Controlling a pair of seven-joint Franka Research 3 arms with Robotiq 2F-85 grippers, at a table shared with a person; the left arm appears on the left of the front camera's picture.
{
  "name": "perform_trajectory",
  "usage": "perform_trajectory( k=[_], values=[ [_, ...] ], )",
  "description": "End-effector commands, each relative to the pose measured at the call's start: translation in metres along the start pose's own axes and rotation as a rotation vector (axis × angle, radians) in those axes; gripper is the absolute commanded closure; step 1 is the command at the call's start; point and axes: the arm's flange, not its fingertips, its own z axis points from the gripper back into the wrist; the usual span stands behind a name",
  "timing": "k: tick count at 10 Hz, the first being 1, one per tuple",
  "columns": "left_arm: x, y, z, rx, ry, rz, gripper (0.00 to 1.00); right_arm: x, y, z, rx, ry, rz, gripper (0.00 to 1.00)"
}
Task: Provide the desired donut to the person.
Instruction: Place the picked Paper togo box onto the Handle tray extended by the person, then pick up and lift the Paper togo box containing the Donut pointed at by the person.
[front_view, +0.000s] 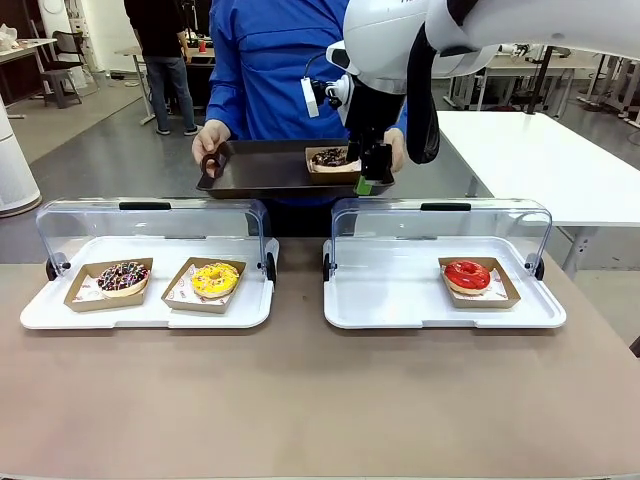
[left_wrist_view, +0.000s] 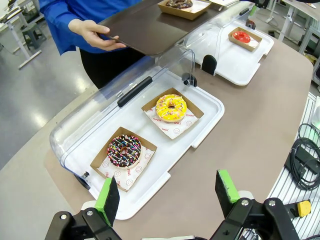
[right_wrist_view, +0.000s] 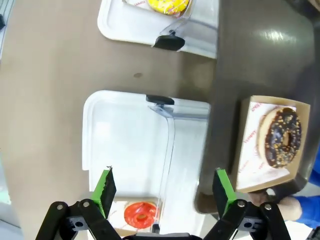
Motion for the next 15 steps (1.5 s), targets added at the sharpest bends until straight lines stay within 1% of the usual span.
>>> perform_trajectory(
  k=[1,9,10,11,12,13,15],
  values=[
    [-0.001,0.0,-0.002,0.003,-0.015,0.008,0.0,0.002,0.003,-0.003,-0.026,-0.001,0.008,0.0],
    [-0.001,0.0,-0.002,0.003,-0.015,0.008,0.0,0.002,0.003,-0.003,-0.026,-0.001,0.008,0.0],
    [-0.001,0.0,-0.002,0.003,-0.015,0.008,0.0,0.004,0.0,0.001,-0.01,-0.006,0.007,0.0],
    [-0.001,0.0,-0.002,0.003,-0.015,0.008,0.0,-0.005,0.02,0.012,-0.046,-0.066,-0.054,0.0],
    [-0.001,0.0,-0.002,0.003,-0.015,0.008,0.0,-0.024,0.05,0.032,-0.084,-0.11,-0.103,0.0],
    [-0.001,0.0,-0.002,0.003,-0.015,0.008,0.0,-0.052,0.08,0.054,-0.118,-0.171,-0.171,0.0],
    [-0.001,0.0,-0.002,0.003,-0.015,0.008,0.0,-0.095,0.123,0.072,-0.128,-0.275,-0.303,0.0]
  ],
)
